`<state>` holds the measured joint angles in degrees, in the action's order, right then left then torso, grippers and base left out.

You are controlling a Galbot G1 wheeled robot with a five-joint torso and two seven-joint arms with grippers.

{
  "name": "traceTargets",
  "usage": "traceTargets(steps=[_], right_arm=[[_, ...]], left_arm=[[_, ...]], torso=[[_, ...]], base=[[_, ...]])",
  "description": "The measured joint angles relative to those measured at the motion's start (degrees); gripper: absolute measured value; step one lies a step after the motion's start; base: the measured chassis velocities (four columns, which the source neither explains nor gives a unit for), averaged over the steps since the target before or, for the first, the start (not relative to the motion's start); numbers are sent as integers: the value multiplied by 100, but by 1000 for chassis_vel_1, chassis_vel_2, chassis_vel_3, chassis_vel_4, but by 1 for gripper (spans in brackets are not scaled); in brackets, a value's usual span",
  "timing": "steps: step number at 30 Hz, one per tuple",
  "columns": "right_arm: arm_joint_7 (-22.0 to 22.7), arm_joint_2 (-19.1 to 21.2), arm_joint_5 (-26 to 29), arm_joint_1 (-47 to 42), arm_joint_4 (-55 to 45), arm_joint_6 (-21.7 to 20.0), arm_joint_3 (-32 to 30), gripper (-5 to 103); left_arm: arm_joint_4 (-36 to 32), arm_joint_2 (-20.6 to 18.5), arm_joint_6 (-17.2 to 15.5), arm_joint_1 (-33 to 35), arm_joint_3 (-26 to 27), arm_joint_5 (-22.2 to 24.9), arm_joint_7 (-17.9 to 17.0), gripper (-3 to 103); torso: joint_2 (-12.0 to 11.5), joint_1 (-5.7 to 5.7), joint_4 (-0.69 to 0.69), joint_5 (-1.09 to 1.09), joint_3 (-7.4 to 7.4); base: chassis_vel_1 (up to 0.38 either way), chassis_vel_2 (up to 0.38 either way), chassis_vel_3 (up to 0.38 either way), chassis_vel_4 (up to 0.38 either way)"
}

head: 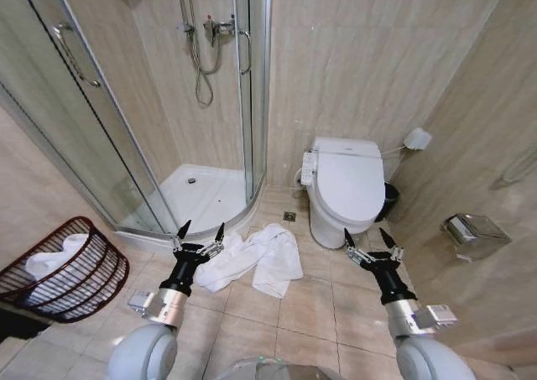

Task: Discard the used towel into the hamper.

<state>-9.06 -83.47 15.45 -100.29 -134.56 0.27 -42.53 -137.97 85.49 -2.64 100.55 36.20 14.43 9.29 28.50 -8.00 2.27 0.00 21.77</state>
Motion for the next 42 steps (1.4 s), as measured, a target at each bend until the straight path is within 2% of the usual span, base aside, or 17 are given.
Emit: traceTargets(steps=[42], right_arm=[[0, 0, 0, 0, 0, 0, 0, 100]], left_arm=[[0, 0, 0, 0, 0, 0, 0, 100]], torso=[[-977, 347, 0, 0, -630]], base=[[0, 0, 0, 0]])
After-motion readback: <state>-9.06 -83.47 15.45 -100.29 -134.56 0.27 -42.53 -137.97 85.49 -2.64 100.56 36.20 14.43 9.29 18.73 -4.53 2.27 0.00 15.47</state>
